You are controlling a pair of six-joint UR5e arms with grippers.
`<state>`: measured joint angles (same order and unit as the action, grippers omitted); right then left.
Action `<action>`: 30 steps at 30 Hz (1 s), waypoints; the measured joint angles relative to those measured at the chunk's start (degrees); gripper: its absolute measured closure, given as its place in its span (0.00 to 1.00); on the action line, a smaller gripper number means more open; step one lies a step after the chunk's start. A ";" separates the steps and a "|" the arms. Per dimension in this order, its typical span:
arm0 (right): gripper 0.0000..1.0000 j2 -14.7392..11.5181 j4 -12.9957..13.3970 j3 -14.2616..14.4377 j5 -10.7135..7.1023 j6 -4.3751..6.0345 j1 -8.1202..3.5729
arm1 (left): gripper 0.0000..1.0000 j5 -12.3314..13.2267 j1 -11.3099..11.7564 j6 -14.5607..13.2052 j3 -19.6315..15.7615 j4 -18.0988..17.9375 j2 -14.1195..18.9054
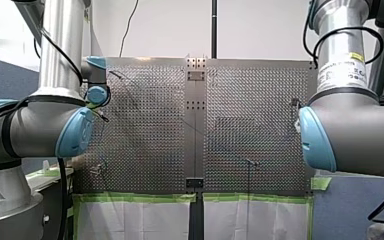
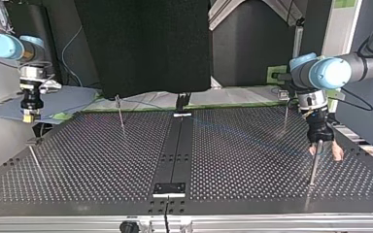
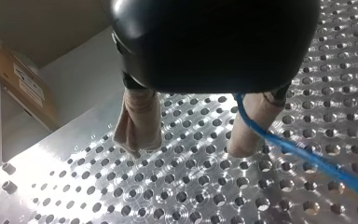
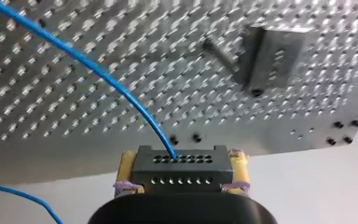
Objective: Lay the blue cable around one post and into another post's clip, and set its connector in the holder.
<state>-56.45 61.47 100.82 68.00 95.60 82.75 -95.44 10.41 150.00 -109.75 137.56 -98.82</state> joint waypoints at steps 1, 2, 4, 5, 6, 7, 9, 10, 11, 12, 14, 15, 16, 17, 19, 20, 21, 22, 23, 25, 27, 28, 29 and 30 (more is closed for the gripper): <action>1.00 -0.44 -0.27 0.00 -0.10 0.34 0.09 | 0.00 -0.03 -0.03 -0.02 0.00 0.00 0.00; 1.00 -1.01 -0.59 -0.01 -0.21 0.82 0.20 | 0.00 -0.06 -0.06 -0.03 0.00 0.00 0.00; 1.00 -1.84 -1.08 0.00 -0.27 1.23 0.42 | 0.00 -0.11 -0.11 -0.05 0.00 0.00 -0.01; 1.00 -2.42 -1.48 0.01 -0.25 1.20 0.56 | 0.00 -0.12 -0.12 -0.06 0.00 0.00 -0.01; 1.00 -2.87 -1.81 0.02 -0.23 1.04 0.65 | 0.00 -0.15 -0.13 -0.06 0.00 0.00 -0.01; 1.00 -3.30 -2.13 0.02 -0.21 0.83 0.72 | 0.00 -0.16 -0.13 -0.06 0.00 0.00 -0.01; 1.00 -4.30 -2.82 0.01 -0.17 0.45 0.83 | 0.00 -0.19 -0.14 -0.06 0.00 0.00 -0.01; 1.00 -4.75 -3.01 0.00 -0.16 0.38 0.87 | 0.00 -0.20 -0.14 -0.06 0.00 0.00 -0.01; 1.00 -5.33 -3.18 0.00 -0.15 0.39 0.91 | 0.00 -0.20 -0.14 -0.07 0.00 0.00 -0.01; 1.00 -5.76 -3.26 0.00 -0.17 0.51 0.94 | 0.00 -0.21 -0.15 -0.08 0.00 0.00 -0.01; 1.00 -6.77 -3.28 -0.02 -0.27 1.12 1.00 | 0.00 -0.24 -0.15 -0.08 0.00 0.00 -0.01; 1.00 -7.23 -3.25 -0.02 -0.32 1.48 1.02 | 0.00 -0.26 -0.15 -0.08 0.00 0.00 -0.03; 1.00 -7.70 -3.22 -0.03 -0.36 1.89 1.03 | 0.00 -0.28 -0.15 -0.08 0.00 0.00 -0.02; 1.00 -8.21 -3.24 -0.04 -0.41 2.51 1.04 | 0.00 -0.28 -0.15 -0.08 0.00 0.00 -0.02; 1.00 -8.71 -3.29 -0.04 -0.47 3.49 1.04 | 0.00 -0.30 -0.15 -0.07 0.00 0.00 -0.01; 1.00 -8.88 -3.32 -0.04 -0.52 4.05 1.06 | 0.00 -0.30 -0.15 -0.07 0.00 0.00 -0.01; 1.00 -8.97 -3.32 -0.04 -0.61 4.39 1.08 | 0.00 -0.31 -0.15 -0.07 0.00 0.00 -0.01; 1.00 -9.02 -3.29 -0.04 -0.75 4.65 1.10 | 0.00 -0.31 -0.15 -0.07 0.00 0.00 -0.01; 1.00 -9.06 -3.22 -0.04 -1.05 4.90 1.12 | 0.00 -0.31 -0.15 -0.07 0.00 0.00 -0.01; 1.00 -9.08 -3.12 -0.04 -1.70 5.17 1.16 | 0.00 -0.31 -0.15 -0.07 0.00 0.00 0.00; 1.00 -9.08 -2.84 -0.05 -2.64 5.54 1.18 | 0.00 -0.31 -0.15 -0.09 0.00 0.00 0.00; 1.00 -9.09 -2.67 -0.04 -3.03 5.74 1.19 | 0.00 -0.31 -0.15 -0.09 0.00 0.00 0.00; 1.00 -9.09 -2.39 -0.03 -3.44 6.11 1.20 | 0.00 -0.31 -0.15 -0.08 0.00 0.00 0.00; 1.00 -9.08 -2.21 -0.04 -3.66 6.43 1.21 | 0.00 -0.29 -0.15 -0.08 0.00 0.00 0.00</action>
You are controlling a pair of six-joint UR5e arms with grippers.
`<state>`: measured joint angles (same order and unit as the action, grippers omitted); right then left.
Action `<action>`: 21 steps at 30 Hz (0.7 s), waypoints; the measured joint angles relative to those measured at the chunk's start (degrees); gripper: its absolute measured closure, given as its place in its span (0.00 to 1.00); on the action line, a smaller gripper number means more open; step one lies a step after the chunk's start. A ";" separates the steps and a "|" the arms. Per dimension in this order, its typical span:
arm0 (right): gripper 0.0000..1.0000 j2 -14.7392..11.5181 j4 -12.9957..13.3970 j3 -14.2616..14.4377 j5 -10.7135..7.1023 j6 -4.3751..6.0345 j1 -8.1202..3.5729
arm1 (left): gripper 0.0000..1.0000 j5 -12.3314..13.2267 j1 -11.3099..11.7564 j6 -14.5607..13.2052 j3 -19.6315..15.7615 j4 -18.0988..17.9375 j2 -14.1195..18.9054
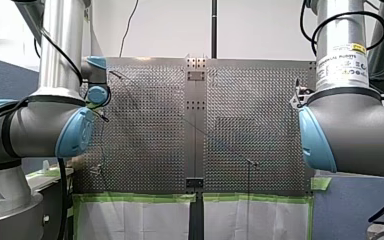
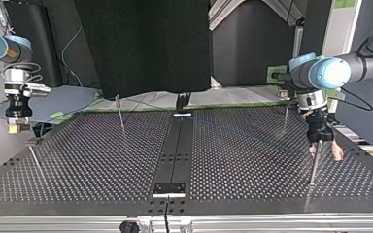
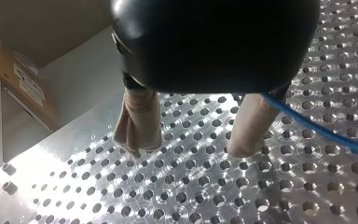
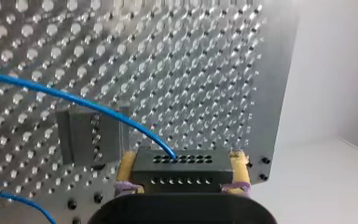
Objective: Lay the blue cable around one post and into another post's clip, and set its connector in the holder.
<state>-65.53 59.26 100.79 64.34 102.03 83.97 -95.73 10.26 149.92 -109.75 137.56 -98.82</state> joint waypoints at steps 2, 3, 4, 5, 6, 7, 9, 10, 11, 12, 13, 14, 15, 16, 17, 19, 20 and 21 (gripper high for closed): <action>1.00 0.02 0.23 0.00 -0.31 0.62 0.01 | 0.00 0.03 0.00 -0.01 0.00 0.00 0.00; 1.00 0.04 0.27 0.00 -0.38 0.81 0.01 | 0.00 0.04 0.00 -0.02 0.00 0.00 0.00; 1.00 0.06 0.29 0.00 -0.43 0.97 0.01 | 0.00 0.04 0.00 -0.02 0.00 0.00 0.00; 1.00 0.13 0.27 0.00 -0.46 1.24 0.01 | 0.00 0.05 0.00 -0.02 0.00 0.00 0.00; 1.00 0.20 0.25 0.01 -0.46 1.53 0.03 | 0.00 0.06 0.00 -0.02 0.00 0.00 0.00; 1.00 0.29 0.26 0.01 -0.45 1.89 0.05 | 0.00 0.06 0.00 -0.01 0.00 0.00 0.00; 1.00 0.52 0.23 0.01 -0.27 2.78 0.08 | 0.00 0.06 0.00 0.00 0.00 0.00 0.00; 1.00 0.64 0.19 0.01 -0.08 3.17 0.08 | 0.00 0.06 0.00 0.00 0.00 0.00 0.00; 1.00 0.78 0.05 0.02 0.26 3.71 0.08 | 0.00 0.07 0.00 -0.01 0.00 0.00 0.00; 1.00 0.86 -0.13 0.02 0.56 4.11 0.08 | 0.00 0.09 0.00 -0.03 0.00 0.00 0.00; 1.00 0.91 -0.38 0.01 0.91 4.51 0.07 | 0.00 0.11 0.00 -0.04 0.00 0.00 0.00; 1.00 0.97 -0.82 0.01 1.44 5.08 0.07 | 0.00 0.11 0.00 -0.04 0.00 0.00 0.00; 1.00 0.99 -1.20 0.01 1.84 5.53 0.08 | 0.00 0.13 0.00 -0.03 0.00 0.00 0.00; 1.00 1.01 -1.60 0.00 2.20 5.90 0.08 | 0.00 0.14 0.00 -0.03 0.00 0.00 0.00; 1.00 1.02 -2.19 0.00 2.57 6.26 0.08 | 0.00 0.14 0.00 -0.03 0.00 0.00 0.00; 1.00 1.03 -3.13 0.00 2.85 6.53 0.07 | 0.00 0.15 0.00 -0.01 0.00 0.00 0.00; 1.00 1.03 -3.74 -0.04 2.96 6.53 0.08 | 0.00 0.15 0.00 -0.01 0.00 0.00 0.00; 1.00 1.03 -4.23 -0.10 3.04 6.43 0.08 | 0.00 0.16 0.00 -0.02 0.00 0.00 0.00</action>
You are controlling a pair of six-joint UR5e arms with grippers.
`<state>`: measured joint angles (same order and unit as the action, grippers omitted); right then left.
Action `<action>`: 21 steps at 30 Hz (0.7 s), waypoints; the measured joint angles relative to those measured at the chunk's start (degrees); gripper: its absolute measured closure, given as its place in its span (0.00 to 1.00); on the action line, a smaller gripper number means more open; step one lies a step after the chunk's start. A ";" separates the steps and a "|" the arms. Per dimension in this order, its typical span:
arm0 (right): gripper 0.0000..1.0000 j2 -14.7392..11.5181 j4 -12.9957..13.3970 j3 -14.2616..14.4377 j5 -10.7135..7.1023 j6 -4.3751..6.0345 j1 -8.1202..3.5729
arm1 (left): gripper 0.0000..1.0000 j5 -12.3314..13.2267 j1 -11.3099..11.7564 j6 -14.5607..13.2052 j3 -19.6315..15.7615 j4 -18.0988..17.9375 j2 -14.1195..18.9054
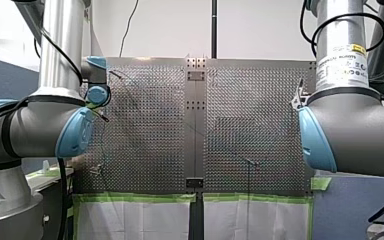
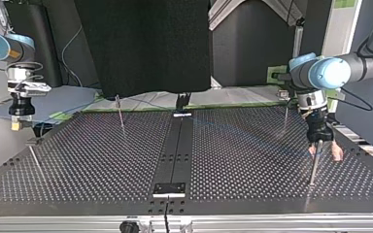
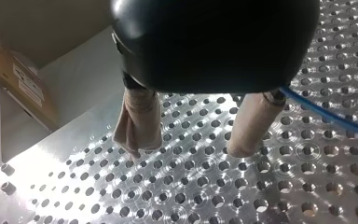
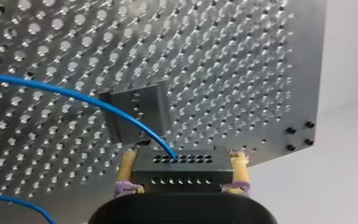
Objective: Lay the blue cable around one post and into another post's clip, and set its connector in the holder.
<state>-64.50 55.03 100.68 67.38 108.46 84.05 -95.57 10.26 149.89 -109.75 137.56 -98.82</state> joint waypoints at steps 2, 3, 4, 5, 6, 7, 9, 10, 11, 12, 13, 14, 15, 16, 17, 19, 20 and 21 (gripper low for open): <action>1.00 0.01 -1.10 -0.19 0.17 -0.36 0.00 | 0.00 -0.01 -0.01 -0.02 0.00 0.00 0.00; 1.00 0.01 -1.59 -0.31 0.22 -0.48 0.01 | 0.00 -0.03 -0.02 -0.06 0.00 0.00 -0.02; 1.00 0.01 -2.09 -0.44 0.25 -0.57 0.01 | 0.00 -0.05 -0.02 -0.08 0.00 0.00 -0.01; 1.00 0.01 -2.77 -0.61 0.28 -0.65 0.02 | 0.00 -0.06 -0.02 -0.09 0.00 0.00 -0.01; 1.00 0.01 -3.29 -0.75 0.29 -0.69 0.05 | 0.00 -0.07 -0.01 -0.11 0.00 0.00 -0.01; 1.00 0.02 -3.83 -0.89 0.30 -0.72 0.09 | 0.00 -0.08 -0.01 -0.11 0.00 0.00 0.00; 1.00 0.01 -5.00 -1.11 0.33 -0.66 0.22 | 0.00 -0.11 -0.01 -0.17 0.00 0.00 0.00; 1.00 0.01 -5.49 -1.17 0.33 -0.60 0.28 | 0.00 -0.14 -0.02 -0.20 0.00 0.00 0.00; 1.00 0.01 -6.08 -1.26 0.32 -0.47 0.36 | 0.00 -0.18 -0.02 -0.23 0.00 0.00 0.00; 1.00 0.03 -6.48 -1.34 0.32 -0.35 0.44 | 0.00 -0.21 -0.03 -0.26 0.00 0.00 0.00; 1.00 0.05 -6.89 -1.42 0.32 -0.23 0.53 | 0.00 -0.23 -0.04 -0.28 0.00 0.03 0.00; 1.00 0.07 -7.41 -1.56 0.32 -0.11 0.64 | 0.00 -0.26 -0.05 -0.31 0.00 0.06 0.00; 1.00 0.09 -7.81 -1.73 0.31 -0.04 0.73 | 0.00 -0.30 -0.06 -0.41 0.00 0.10 0.00; 1.00 0.10 -8.24 -1.95 0.32 -0.01 0.82 | 0.00 -0.32 -0.07 -0.49 0.00 0.12 0.00; 1.00 0.12 -8.82 -2.28 0.39 -0.03 0.92 | 0.00 -0.34 -0.10 -0.55 0.00 0.14 0.00; 1.00 0.15 -9.62 -2.85 0.64 -0.13 1.06 | 0.00 -0.39 -0.12 -0.62 0.00 0.18 0.00; 1.00 0.16 -10.10 -3.26 0.88 -0.27 1.16 | 0.00 -0.41 -0.12 -0.62 0.00 0.21 0.00; 1.00 0.17 -10.50 -3.60 1.05 -0.44 1.23 | 0.00 -0.42 -0.11 -0.62 0.00 0.26 0.00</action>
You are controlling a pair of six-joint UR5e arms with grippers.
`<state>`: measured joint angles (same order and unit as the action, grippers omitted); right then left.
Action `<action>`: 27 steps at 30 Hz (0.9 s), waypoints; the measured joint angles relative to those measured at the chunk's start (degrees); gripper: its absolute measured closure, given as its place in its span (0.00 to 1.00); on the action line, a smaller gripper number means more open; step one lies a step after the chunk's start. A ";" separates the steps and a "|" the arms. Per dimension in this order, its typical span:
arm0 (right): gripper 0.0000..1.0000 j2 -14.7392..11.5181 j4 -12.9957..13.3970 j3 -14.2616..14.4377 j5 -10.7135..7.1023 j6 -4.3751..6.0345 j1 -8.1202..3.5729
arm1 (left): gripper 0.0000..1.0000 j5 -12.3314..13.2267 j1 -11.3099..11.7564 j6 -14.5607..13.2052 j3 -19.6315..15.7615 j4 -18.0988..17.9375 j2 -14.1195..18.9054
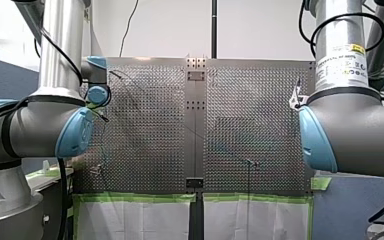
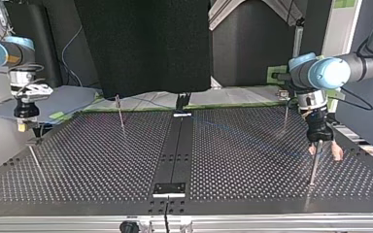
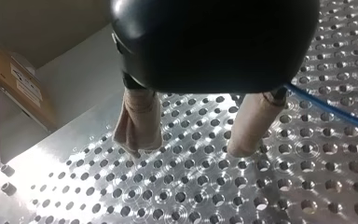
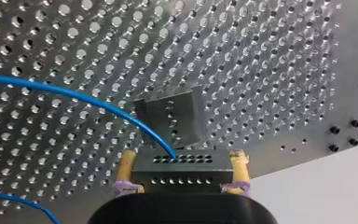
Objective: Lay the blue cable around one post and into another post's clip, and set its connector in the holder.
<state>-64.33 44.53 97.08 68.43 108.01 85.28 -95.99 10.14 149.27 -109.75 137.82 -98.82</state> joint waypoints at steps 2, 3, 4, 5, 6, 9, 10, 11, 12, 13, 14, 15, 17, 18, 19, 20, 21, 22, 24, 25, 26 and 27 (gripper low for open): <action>1.00 0.04 -0.99 -0.90 0.28 -0.41 0.14 | 0.00 -0.06 0.00 0.01 0.00 0.08 0.00; 1.00 0.06 -1.41 -1.26 0.33 -0.54 0.20 | 0.00 -0.11 0.00 0.02 0.00 0.13 0.00; 1.00 0.07 -1.84 -1.61 0.36 -0.64 0.25 | 0.00 -0.17 0.01 0.03 0.00 0.18 0.00; 1.00 0.08 -2.41 -2.05 0.35 -0.73 0.29 | 0.00 -0.19 0.01 0.03 0.00 0.20 0.00; 1.00 0.09 -2.82 -2.38 0.32 -0.77 0.30 | 0.00 -0.22 0.01 0.04 0.00 0.23 0.00; 1.00 0.16 -4.25 -3.44 0.07 -1.15 0.30 | 0.00 -0.18 -0.03 0.05 0.00 0.26 0.00; 1.00 0.19 -4.69 -3.80 -0.07 -1.41 0.31 | 0.00 -0.18 -0.03 0.06 0.00 0.26 0.00; 1.00 0.22 -5.29 -4.29 -0.24 -1.86 0.31 | 0.00 -0.18 -0.04 0.06 0.00 0.26 0.00; 1.00 0.24 -5.77 -4.63 -0.35 -2.25 0.31 | 0.00 -0.18 -0.04 0.04 0.00 0.29 0.00; 1.00 0.25 -6.26 -4.92 -0.44 -2.69 0.29 | 0.00 -0.20 -0.07 0.02 0.00 0.30 0.00; 1.00 0.28 -6.93 -5.25 -0.52 -3.33 0.24 | 0.00 -0.21 -0.09 0.01 0.00 0.31 0.00; 1.00 0.30 -7.46 -5.45 -0.56 -3.82 0.21 | 0.00 -0.24 -0.12 -0.01 0.00 0.33 0.00; 1.00 0.34 -8.62 -5.80 -0.62 -4.80 0.16 | 0.00 -0.26 -0.17 -0.02 0.00 0.34 0.00; 1.00 0.38 -9.11 -5.95 -0.63 -5.10 0.17 | 0.00 -0.26 -0.20 -0.03 0.00 0.35 0.00; 1.00 0.43 -9.61 -6.10 -0.64 -5.36 0.19 | 0.00 -0.26 -0.21 -0.03 0.00 0.35 0.00; 1.00 0.53 -10.23 -6.34 -0.64 -5.71 0.24 | 0.00 -0.27 -0.21 -0.03 0.00 0.35 0.00; 1.00 0.65 -10.69 -6.53 -0.65 -6.00 0.28 | 0.00 -0.27 -0.22 -0.03 0.00 0.35 0.00; 1.00 0.79 -11.15 -6.74 -0.65 -6.33 0.33 | 0.00 -0.28 -0.22 -0.04 0.00 0.35 0.00; 1.00 1.11 -12.24 -7.20 -0.63 -7.25 0.48 | 0.00 -0.28 -0.22 -0.07 0.00 0.36 0.00; 1.00 1.20 -12.70 -7.33 -0.61 -7.63 0.53 | 0.00 -0.28 -0.23 -0.09 0.00 0.34 0.00; 1.00 1.29 -13.18 -7.45 -0.59 -8.03 0.57 | 0.00 -0.29 -0.23 -0.09 0.00 0.33 0.00; 1.00 1.34 -13.44 -7.52 -0.59 -8.23 0.59 | 0.00 -0.29 -0.23 -0.10 0.00 0.31 0.00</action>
<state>-62.99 31.09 89.56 67.84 99.79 85.87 -96.28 9.91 149.17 -109.75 138.13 -98.82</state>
